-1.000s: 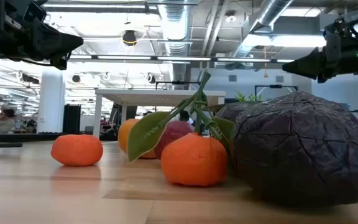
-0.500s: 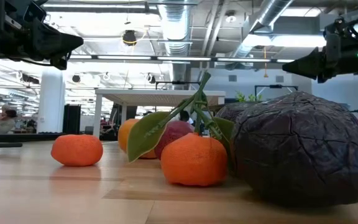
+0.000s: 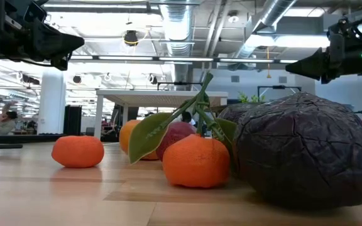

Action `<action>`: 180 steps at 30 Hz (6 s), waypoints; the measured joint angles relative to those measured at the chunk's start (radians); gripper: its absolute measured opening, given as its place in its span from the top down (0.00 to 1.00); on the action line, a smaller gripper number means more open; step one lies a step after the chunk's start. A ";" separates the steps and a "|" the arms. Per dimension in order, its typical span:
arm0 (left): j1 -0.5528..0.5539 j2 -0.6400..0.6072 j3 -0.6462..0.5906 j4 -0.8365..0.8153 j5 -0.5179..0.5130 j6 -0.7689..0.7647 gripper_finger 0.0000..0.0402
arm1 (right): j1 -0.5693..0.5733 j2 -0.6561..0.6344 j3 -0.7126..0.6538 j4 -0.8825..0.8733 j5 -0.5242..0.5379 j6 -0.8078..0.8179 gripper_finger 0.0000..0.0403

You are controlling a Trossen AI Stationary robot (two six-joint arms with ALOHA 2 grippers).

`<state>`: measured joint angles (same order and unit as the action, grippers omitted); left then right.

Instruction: Pick & Place Fruit

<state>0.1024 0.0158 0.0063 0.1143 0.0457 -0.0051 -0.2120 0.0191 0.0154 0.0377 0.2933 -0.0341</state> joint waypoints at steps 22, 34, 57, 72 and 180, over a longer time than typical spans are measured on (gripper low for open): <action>0.000 0.000 0.000 0.000 0.000 0.000 0.98 | 0.003 0.002 -0.002 0.198 -0.056 0.324 0.93; 0.000 0.000 0.000 0.000 0.000 0.000 0.98 | 0.053 0.221 0.090 0.036 -0.075 0.554 0.87; 0.000 0.000 0.000 0.000 0.003 0.000 0.98 | -0.162 1.402 0.909 -0.776 -0.163 0.145 0.51; 0.000 0.000 0.000 0.000 -0.001 0.000 0.98 | -0.143 1.614 1.056 -0.875 -0.292 -0.160 0.76; 0.000 0.000 0.000 0.024 0.000 0.000 0.98 | -0.389 2.135 2.248 -1.072 -0.687 0.115 0.41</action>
<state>0.1020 0.0159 0.0063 0.1387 0.0456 -0.0051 -0.6006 2.1540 2.2635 -1.0347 -0.3938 0.0804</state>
